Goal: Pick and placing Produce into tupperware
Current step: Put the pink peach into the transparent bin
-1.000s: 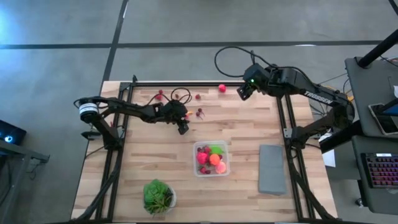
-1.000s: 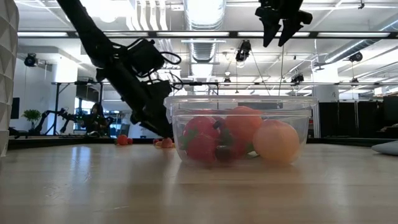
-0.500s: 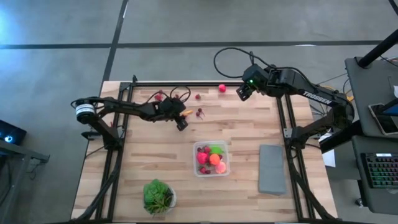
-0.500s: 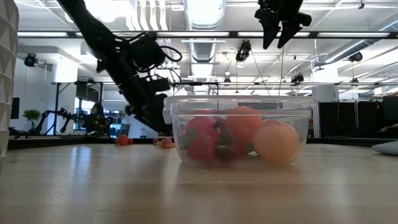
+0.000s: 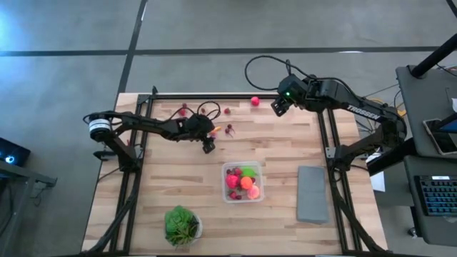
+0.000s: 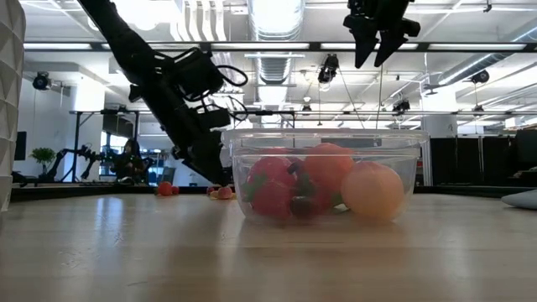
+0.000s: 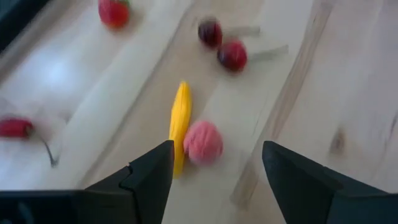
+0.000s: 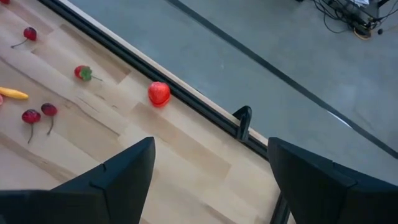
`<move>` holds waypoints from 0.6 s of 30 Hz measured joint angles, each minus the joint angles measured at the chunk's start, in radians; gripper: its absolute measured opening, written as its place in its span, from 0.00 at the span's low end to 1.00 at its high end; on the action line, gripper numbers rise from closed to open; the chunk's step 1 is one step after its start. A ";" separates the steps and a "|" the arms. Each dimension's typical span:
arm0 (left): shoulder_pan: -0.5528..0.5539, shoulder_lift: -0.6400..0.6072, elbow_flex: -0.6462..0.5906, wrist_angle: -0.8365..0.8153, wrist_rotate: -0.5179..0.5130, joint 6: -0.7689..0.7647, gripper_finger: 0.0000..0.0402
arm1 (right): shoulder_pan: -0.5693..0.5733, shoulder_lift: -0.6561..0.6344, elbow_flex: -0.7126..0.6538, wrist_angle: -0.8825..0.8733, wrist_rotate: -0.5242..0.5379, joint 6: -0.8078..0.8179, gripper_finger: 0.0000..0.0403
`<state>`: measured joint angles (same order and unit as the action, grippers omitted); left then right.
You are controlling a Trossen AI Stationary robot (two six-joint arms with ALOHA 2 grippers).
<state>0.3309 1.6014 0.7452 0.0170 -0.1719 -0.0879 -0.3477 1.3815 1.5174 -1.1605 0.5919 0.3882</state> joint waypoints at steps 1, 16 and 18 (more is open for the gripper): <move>0.000 0.005 0.001 0.023 0.000 0.000 0.57 | 0.000 0.000 -0.001 0.000 0.000 0.000 0.75; -0.001 0.086 0.036 0.054 0.030 -0.009 0.57 | 0.000 0.000 -0.046 -0.002 0.000 0.000 0.74; 0.001 0.086 0.044 0.062 0.028 -0.004 0.57 | 0.000 0.000 -0.049 -0.002 0.000 0.000 0.74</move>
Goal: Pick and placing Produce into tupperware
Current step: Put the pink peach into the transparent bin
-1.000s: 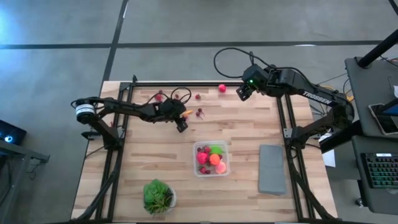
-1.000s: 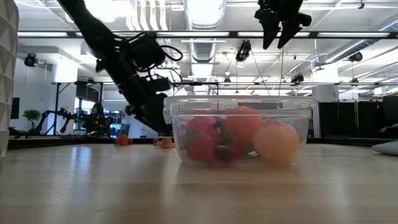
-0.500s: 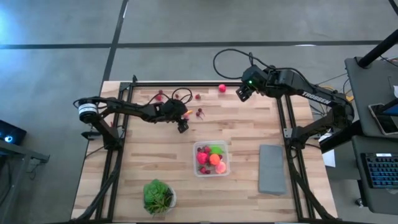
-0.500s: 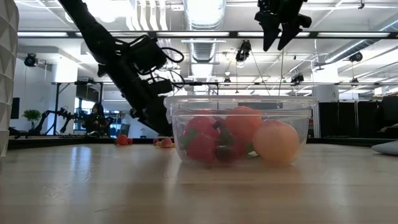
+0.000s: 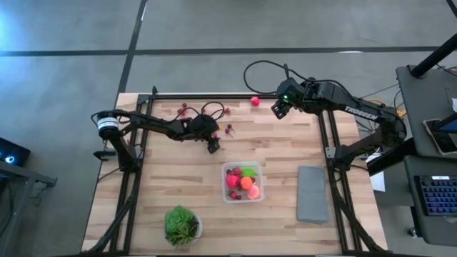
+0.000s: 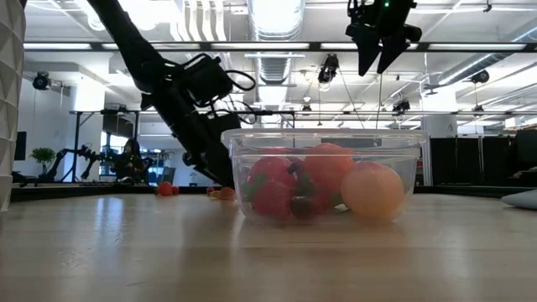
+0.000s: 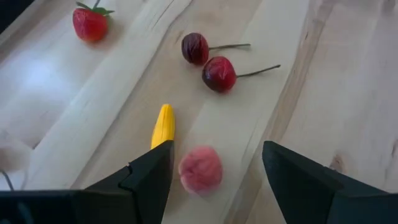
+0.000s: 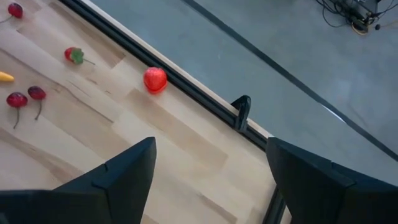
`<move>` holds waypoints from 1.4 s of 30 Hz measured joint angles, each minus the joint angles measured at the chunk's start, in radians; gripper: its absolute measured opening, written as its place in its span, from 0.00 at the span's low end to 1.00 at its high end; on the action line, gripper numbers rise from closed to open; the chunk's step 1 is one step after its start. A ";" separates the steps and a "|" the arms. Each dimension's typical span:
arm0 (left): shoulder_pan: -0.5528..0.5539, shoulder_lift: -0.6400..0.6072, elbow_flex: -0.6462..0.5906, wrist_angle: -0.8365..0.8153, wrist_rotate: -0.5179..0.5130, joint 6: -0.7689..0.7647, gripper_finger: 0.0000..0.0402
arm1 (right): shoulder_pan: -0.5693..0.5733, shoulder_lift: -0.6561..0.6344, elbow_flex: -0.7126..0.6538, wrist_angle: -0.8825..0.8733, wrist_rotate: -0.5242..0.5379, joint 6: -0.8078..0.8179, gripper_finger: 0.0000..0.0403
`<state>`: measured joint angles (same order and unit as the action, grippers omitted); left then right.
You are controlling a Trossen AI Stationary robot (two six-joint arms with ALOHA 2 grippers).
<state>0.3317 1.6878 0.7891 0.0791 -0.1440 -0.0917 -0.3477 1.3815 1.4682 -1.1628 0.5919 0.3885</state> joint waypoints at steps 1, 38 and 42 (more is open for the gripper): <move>0.002 -0.001 0.000 -0.002 0.000 0.001 0.57 | 0.000 0.000 -0.001 0.000 0.000 0.000 0.74; -0.024 -0.071 0.049 -0.087 0.041 -0.059 0.15 | 0.000 -0.003 -0.001 -0.008 -0.052 -0.055 0.72; -0.078 -0.147 0.096 -0.177 0.041 -0.060 0.15 | 0.000 -0.017 -0.001 -0.008 -0.057 -0.092 0.72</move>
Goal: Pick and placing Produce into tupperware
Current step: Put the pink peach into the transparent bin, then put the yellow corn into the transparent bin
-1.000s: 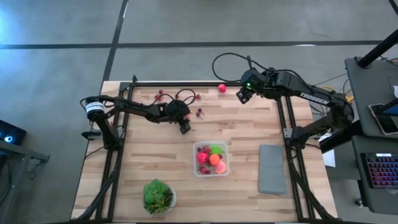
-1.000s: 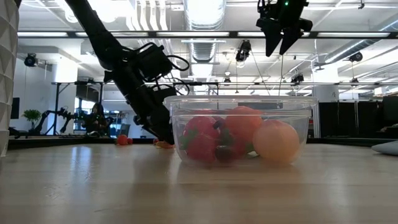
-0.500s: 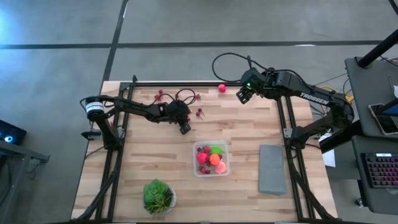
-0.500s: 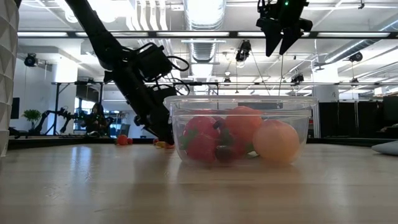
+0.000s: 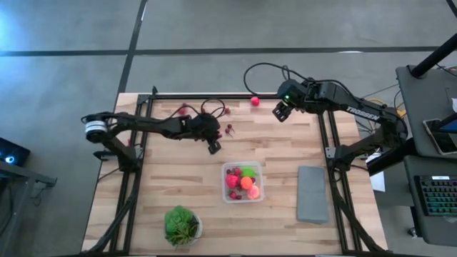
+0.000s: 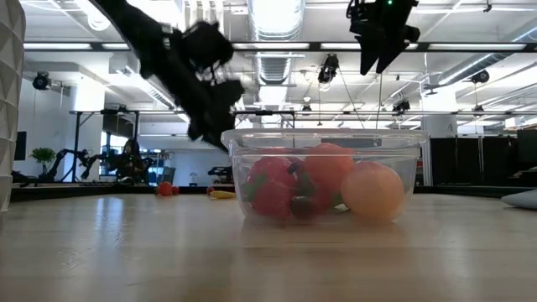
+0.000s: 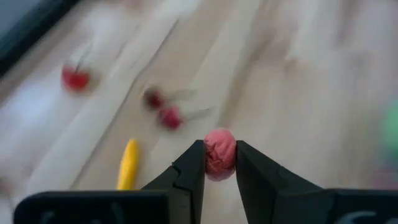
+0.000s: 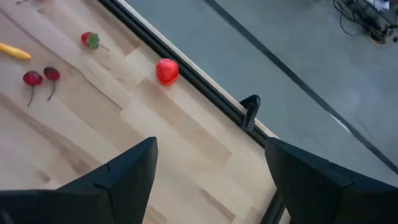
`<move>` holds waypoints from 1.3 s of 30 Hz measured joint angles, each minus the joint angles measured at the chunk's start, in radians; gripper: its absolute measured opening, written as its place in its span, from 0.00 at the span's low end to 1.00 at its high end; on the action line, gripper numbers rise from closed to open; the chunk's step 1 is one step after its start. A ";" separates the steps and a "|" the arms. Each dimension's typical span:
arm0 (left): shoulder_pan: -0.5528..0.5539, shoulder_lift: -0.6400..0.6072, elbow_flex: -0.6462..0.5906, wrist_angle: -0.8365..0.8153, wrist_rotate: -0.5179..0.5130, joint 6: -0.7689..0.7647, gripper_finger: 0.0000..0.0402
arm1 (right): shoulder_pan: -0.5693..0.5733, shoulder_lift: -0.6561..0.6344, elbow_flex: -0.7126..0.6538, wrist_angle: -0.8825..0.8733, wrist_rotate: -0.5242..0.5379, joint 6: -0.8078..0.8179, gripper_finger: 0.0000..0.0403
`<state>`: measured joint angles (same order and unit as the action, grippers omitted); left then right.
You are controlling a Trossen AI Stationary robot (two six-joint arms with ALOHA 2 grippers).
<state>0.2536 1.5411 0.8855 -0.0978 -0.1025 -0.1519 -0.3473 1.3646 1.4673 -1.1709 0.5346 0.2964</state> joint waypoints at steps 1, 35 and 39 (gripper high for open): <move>-0.020 -0.023 0.013 -0.008 0.010 0.000 0.15 | 0.000 -0.003 0.000 0.001 0.000 -0.012 0.72; -0.544 0.252 0.188 0.128 0.100 -0.835 0.32 | 0.009 -0.068 -0.011 -0.143 -0.019 -0.004 0.72; -0.546 0.236 0.205 0.120 0.027 -0.837 0.42 | 0.009 -0.068 -0.013 -0.140 -0.019 -0.004 0.72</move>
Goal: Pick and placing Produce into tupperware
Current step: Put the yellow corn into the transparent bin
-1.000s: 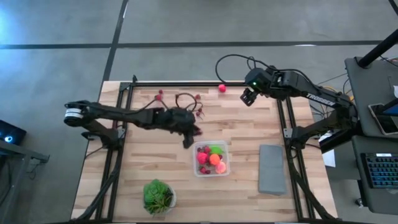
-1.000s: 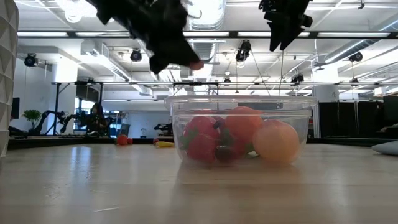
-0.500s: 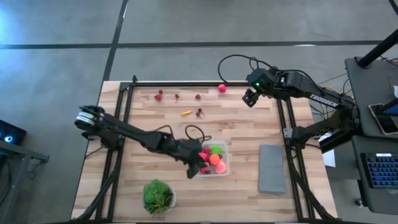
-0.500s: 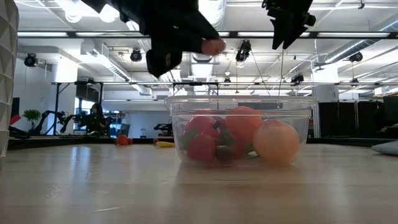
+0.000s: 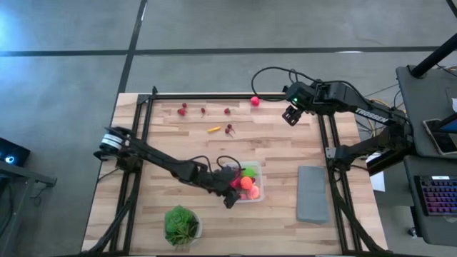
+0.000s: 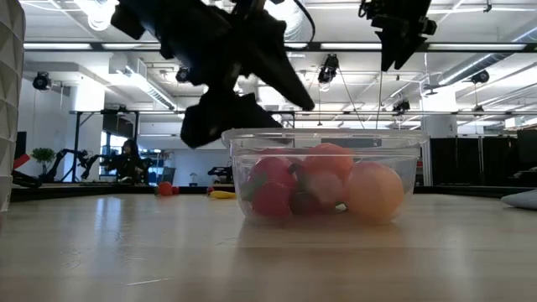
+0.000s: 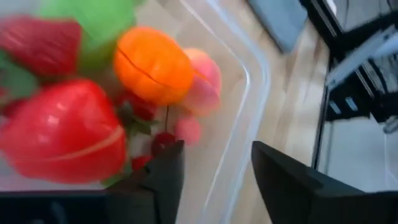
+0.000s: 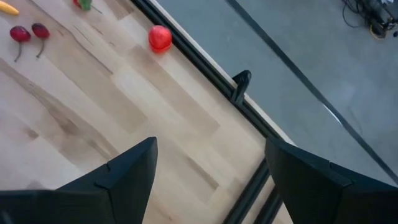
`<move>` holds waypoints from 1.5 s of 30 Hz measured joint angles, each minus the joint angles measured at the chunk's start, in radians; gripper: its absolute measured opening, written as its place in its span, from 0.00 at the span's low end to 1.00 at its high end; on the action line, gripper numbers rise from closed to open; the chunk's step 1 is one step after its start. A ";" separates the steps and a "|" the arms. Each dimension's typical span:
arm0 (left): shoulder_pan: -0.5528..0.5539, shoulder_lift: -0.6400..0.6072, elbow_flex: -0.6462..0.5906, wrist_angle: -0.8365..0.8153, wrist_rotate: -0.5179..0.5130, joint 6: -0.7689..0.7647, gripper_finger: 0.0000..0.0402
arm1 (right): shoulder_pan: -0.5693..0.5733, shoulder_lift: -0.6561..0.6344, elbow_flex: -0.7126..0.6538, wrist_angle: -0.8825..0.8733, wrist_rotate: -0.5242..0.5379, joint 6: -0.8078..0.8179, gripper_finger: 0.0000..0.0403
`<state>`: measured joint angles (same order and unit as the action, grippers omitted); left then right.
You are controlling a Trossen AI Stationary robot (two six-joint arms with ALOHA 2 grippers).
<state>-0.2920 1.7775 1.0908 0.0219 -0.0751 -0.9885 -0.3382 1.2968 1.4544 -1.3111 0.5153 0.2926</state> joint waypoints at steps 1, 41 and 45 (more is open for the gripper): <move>0.000 -0.015 0.000 -0.015 -0.023 0.004 0.44 | 0.000 0.000 0.000 0.004 0.000 -0.004 0.72; 0.673 -0.030 -0.039 -0.400 0.001 0.996 0.48 | -0.097 0.000 -0.004 0.229 0.005 -0.308 0.72; 0.685 -0.009 -0.037 -0.401 -0.039 0.995 0.48 | -0.099 0.000 -0.004 0.238 0.004 -0.301 0.72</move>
<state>0.3929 1.7687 1.0542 -0.3788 -0.1143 0.0063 -0.4374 1.2972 1.4506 -1.0733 0.5198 -0.0082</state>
